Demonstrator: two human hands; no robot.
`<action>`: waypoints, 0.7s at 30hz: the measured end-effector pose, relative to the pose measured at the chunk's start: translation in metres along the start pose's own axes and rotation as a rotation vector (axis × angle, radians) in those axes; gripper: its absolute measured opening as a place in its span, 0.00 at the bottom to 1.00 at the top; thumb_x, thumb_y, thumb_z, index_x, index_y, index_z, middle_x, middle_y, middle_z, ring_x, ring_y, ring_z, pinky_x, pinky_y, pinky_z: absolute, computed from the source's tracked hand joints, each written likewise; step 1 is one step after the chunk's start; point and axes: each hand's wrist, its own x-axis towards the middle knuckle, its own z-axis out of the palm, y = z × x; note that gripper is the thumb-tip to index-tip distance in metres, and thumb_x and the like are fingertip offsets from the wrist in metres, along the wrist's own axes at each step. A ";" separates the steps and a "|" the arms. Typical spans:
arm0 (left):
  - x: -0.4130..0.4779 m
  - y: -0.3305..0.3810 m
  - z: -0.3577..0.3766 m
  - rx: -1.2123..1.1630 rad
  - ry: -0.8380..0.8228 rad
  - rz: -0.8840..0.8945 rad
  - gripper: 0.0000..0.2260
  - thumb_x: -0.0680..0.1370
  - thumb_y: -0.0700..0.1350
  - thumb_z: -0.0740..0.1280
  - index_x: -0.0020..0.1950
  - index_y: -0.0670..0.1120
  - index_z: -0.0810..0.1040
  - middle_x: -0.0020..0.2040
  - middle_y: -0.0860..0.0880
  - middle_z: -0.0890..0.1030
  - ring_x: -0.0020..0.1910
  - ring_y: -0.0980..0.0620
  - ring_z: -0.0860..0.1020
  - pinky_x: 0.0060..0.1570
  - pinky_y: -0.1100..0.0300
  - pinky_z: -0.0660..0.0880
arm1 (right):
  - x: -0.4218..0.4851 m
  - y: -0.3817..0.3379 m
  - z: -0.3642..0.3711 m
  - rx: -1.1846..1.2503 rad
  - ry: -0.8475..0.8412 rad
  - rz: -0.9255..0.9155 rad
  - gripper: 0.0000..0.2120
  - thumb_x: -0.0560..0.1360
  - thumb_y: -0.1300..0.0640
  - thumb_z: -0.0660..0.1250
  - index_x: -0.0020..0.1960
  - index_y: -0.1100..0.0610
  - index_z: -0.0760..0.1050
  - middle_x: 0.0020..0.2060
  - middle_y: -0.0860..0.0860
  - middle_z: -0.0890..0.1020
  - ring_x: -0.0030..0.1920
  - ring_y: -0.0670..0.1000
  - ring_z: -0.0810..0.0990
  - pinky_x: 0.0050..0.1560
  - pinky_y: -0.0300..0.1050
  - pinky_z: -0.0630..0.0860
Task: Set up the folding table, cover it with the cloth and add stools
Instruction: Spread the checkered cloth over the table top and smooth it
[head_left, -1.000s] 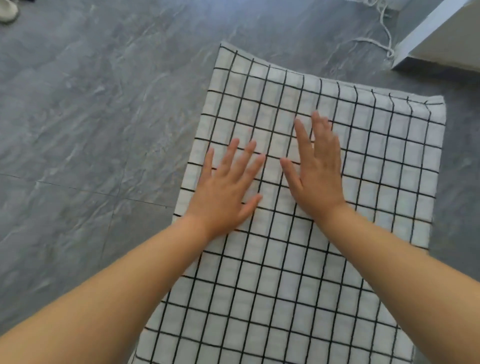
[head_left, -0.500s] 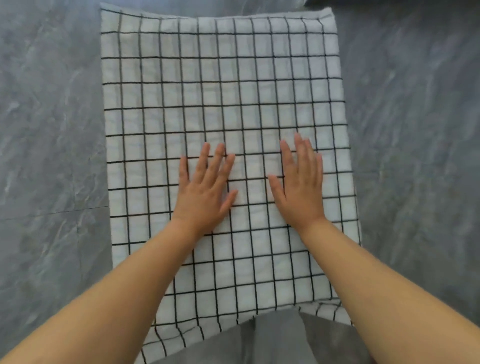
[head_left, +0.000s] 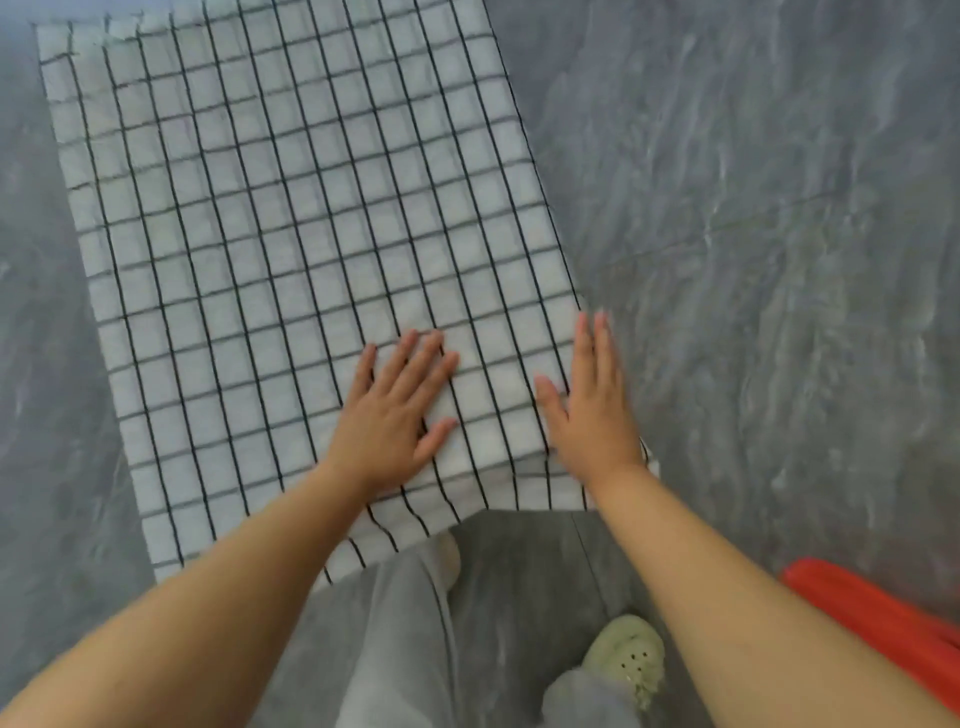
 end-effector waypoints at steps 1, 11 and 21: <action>0.000 0.000 -0.003 0.024 -0.001 -0.012 0.30 0.79 0.61 0.49 0.78 0.49 0.50 0.78 0.48 0.51 0.77 0.47 0.47 0.72 0.39 0.47 | -0.003 0.003 -0.007 0.026 0.004 -0.049 0.35 0.79 0.43 0.53 0.78 0.56 0.43 0.78 0.56 0.45 0.78 0.55 0.46 0.75 0.48 0.49; -0.032 0.072 0.007 0.102 -0.110 -0.064 0.35 0.77 0.68 0.42 0.75 0.54 0.30 0.76 0.51 0.32 0.75 0.46 0.33 0.71 0.39 0.38 | -0.079 0.060 -0.027 -0.015 -0.275 0.046 0.42 0.79 0.50 0.62 0.77 0.59 0.35 0.78 0.53 0.39 0.78 0.51 0.41 0.77 0.48 0.48; -0.031 0.074 0.012 0.008 -0.103 -0.103 0.33 0.79 0.64 0.47 0.76 0.55 0.35 0.77 0.51 0.35 0.75 0.45 0.34 0.72 0.38 0.39 | -0.052 0.076 0.000 0.053 -0.230 0.336 0.22 0.79 0.58 0.60 0.72 0.58 0.63 0.68 0.59 0.71 0.65 0.61 0.72 0.60 0.54 0.69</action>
